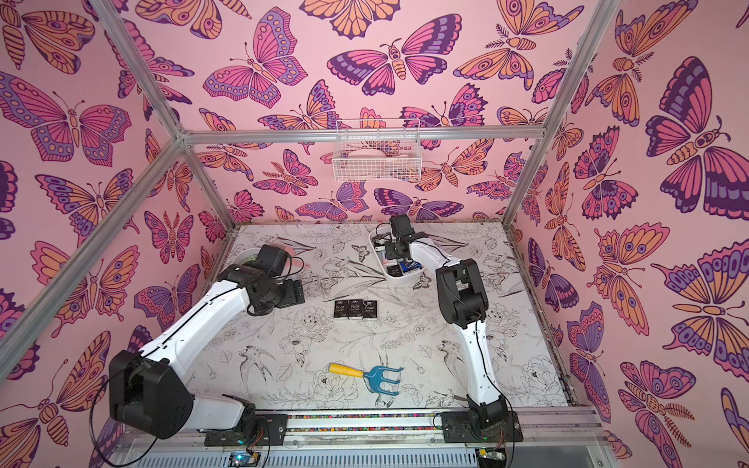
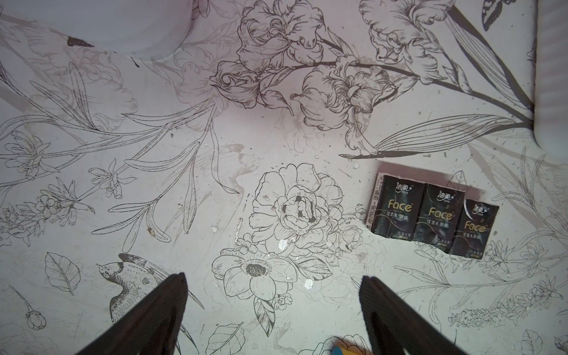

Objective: Take the pocket tissues out of the storage box
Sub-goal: Pick up the pocket tissues from the storage box, then place the pocket tissues at the center of the board.

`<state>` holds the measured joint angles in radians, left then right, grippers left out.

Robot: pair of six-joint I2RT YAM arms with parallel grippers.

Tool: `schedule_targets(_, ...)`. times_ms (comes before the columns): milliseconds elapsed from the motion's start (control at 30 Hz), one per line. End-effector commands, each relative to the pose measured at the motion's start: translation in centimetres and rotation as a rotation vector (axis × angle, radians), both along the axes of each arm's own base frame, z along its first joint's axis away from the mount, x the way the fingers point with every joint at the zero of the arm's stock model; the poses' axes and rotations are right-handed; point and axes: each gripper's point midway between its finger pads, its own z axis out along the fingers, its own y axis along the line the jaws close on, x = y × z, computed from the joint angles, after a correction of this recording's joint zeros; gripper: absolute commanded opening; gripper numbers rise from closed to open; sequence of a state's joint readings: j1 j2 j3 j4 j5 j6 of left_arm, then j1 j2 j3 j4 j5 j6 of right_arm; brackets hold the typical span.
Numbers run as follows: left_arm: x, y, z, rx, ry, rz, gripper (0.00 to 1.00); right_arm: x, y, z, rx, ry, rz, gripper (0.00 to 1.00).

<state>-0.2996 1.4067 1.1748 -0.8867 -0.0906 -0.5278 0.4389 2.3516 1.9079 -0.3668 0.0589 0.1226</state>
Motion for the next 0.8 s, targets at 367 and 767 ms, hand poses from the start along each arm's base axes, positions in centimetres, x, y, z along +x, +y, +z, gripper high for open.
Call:
schedule_targets(367, -0.2, 0.2, 0.7, 0.002, -0.025, -0.001, 0.94, -3.8, -1.2, 6.6, 0.076, -0.032, -0.027, 0.5)
schedule_targets(767, 0.1, -0.3, 1.2, -0.024, -0.035, -0.005, 0.94, -19.7, -2.9, 4.1, 0.183, 0.168, -0.039, 0.51)
